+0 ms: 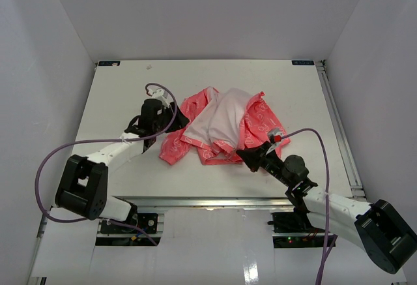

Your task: Zip up the jacket

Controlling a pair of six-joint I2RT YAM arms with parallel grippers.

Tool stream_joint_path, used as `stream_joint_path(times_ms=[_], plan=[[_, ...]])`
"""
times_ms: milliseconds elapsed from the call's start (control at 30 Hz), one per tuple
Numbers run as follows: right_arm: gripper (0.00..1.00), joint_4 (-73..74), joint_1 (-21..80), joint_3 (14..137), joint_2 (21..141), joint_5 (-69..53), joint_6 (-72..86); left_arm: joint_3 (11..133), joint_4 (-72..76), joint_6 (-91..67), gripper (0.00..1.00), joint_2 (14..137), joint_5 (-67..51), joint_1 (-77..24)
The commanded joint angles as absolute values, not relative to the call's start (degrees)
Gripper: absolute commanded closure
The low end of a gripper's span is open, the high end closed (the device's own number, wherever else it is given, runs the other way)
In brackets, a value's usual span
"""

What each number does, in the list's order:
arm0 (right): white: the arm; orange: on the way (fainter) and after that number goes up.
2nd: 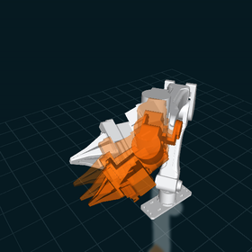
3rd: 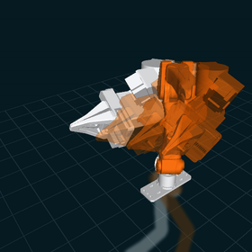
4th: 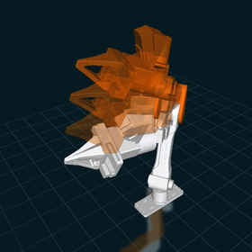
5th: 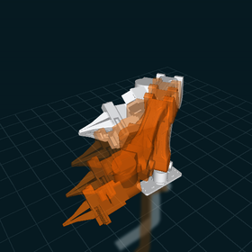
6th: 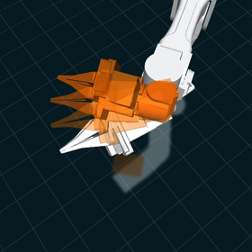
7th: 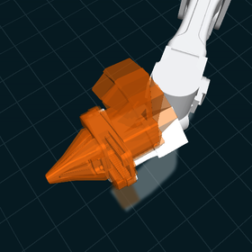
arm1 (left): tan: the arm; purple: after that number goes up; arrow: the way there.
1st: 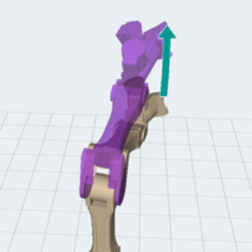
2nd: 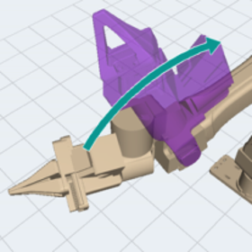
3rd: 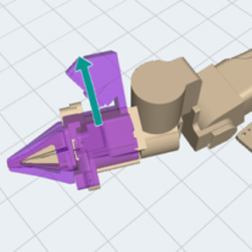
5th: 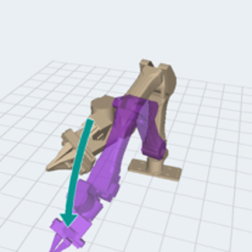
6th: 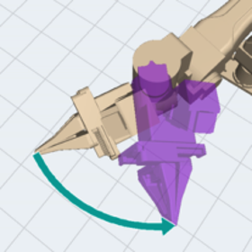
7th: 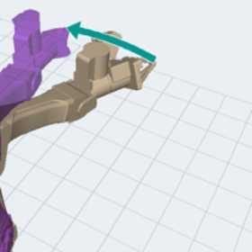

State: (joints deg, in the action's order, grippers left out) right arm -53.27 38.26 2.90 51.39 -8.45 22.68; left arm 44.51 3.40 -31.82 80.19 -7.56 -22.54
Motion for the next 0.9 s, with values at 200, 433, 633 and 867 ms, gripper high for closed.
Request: stream_joint_path(times_ms=[200, 433, 633, 867], plan=[[0.92, -55.42, 38.14, -2.55, 51.69, -7.64, 22.46, 43.99, 5.46, -29.55, 0.44, 91.28, -13.49, -19.86], [0.92, -55.02, 38.23, -2.38, 51.33, -7.56, 22.15, 43.69, 9.84, -27.34, 0.43, 92.30, -19.76, -20.47], [0.92, -55.00, 38.21, -2.17, 51.83, -7.80, 22.15, 43.83, 9.91, -25.93, 0.37, 89.88, -20.00, -22.56], [0.92, -54.36, 38.23, -1.60, 51.87, -7.90, 21.81, 47.60, 8.55, -26.23, 0.76, 94.25, -18.51, -23.29]])
